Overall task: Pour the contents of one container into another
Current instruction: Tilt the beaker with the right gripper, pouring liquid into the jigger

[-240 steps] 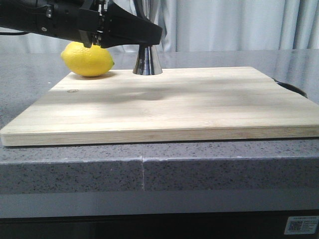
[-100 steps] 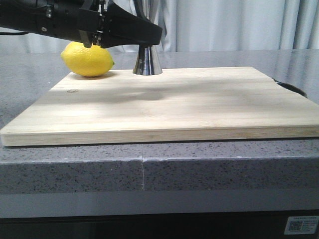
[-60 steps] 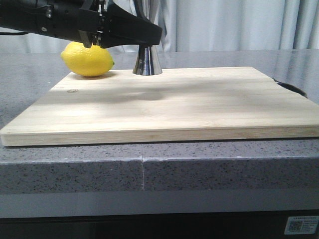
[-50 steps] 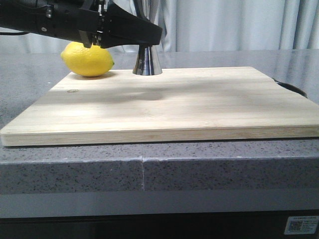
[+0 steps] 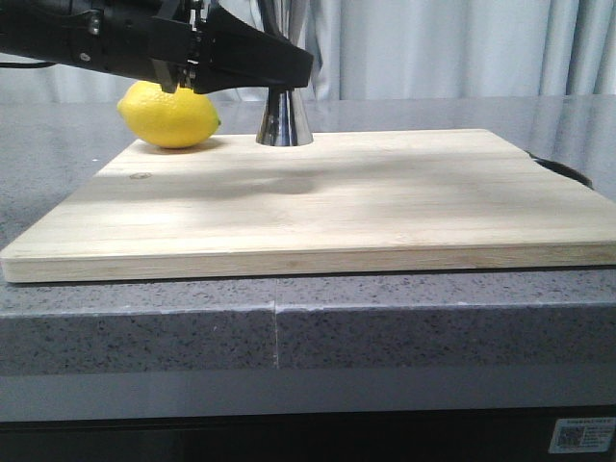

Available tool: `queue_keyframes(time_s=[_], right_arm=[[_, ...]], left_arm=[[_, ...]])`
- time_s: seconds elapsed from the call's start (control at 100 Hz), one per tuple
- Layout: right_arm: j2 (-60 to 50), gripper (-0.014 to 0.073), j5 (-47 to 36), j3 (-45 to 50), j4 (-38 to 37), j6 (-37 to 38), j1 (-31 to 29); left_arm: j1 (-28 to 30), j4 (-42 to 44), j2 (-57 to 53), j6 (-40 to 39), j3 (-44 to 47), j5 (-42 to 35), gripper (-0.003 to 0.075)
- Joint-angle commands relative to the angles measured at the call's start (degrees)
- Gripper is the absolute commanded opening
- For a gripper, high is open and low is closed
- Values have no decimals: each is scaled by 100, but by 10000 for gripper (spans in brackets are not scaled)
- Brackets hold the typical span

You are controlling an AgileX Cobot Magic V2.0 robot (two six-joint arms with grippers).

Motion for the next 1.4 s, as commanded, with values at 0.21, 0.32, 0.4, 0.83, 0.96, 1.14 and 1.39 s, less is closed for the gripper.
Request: queue_keyframes(time_s=[0.21, 0.32, 0.4, 0.83, 0.96, 1.14, 1.39], right_arm=[[-239, 216, -126, -224, -248, -19, 6], [-239, 216, -117, -224, -280, -19, 6], [-239, 216, -117, -224, -313, -19, 6], [-239, 216, -117, -224, -591, -19, 6], [-239, 216, -117, -224, -612, -19, 6], [-239, 216, -117, -224, -759, -19, 6], [-239, 216, -103, -224, -870, -19, 6]], left_arm=[[-54, -420, -315, -12, -168, 627, -19], [-54, -420, -315, -12, -168, 627, -19], [-54, -420, -315, -12, -168, 627, -19], [-54, -420, -315, -12, -168, 627, -19], [-54, -420, -315, -12, -168, 627, -19], [-54, -420, -315, -12, -168, 627, -19], [-54, -420, -315, -12, -168, 627, -19]])
